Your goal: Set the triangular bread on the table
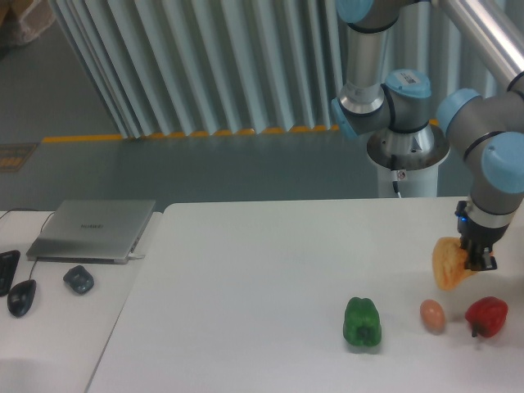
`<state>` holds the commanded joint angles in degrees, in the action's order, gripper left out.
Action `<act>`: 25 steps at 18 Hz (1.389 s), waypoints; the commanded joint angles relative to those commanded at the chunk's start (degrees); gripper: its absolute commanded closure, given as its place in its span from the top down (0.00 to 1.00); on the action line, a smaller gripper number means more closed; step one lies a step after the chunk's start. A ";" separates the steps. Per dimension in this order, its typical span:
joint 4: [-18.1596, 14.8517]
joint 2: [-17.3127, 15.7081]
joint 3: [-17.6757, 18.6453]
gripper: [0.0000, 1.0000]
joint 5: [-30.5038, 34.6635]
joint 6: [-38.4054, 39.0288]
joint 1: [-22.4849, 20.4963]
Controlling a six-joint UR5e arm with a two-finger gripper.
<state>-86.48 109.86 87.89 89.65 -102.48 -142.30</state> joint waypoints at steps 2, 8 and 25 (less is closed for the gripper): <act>-0.09 0.09 0.00 0.34 0.09 0.09 1.23; -0.79 -0.17 0.53 0.38 0.09 2.97 5.62; -0.27 -0.35 1.14 1.00 -0.09 6.06 9.15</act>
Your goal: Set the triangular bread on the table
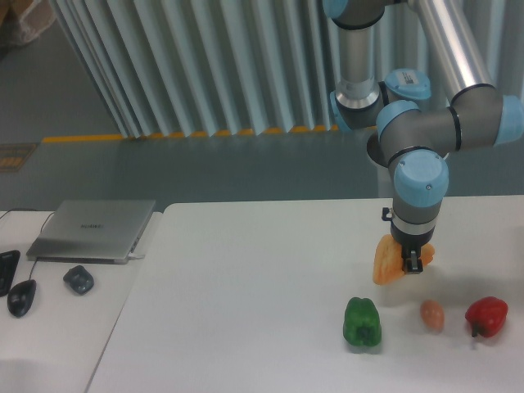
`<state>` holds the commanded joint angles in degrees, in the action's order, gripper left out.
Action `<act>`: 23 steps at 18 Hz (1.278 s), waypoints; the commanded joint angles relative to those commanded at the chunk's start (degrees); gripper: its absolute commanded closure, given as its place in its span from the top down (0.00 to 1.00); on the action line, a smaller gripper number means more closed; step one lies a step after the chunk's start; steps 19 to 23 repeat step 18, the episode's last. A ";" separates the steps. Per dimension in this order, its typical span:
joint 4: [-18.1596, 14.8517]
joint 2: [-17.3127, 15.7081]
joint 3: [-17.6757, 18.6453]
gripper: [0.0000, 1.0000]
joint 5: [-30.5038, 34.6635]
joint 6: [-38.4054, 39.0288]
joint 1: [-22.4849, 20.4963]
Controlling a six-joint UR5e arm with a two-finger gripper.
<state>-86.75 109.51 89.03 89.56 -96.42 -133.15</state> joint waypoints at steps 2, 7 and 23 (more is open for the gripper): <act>0.00 -0.17 -0.09 1.00 -0.09 0.17 -0.18; 3.95 -0.88 -0.70 1.00 -0.09 1.75 -0.26; 10.02 -1.49 -0.44 1.00 0.09 8.88 0.00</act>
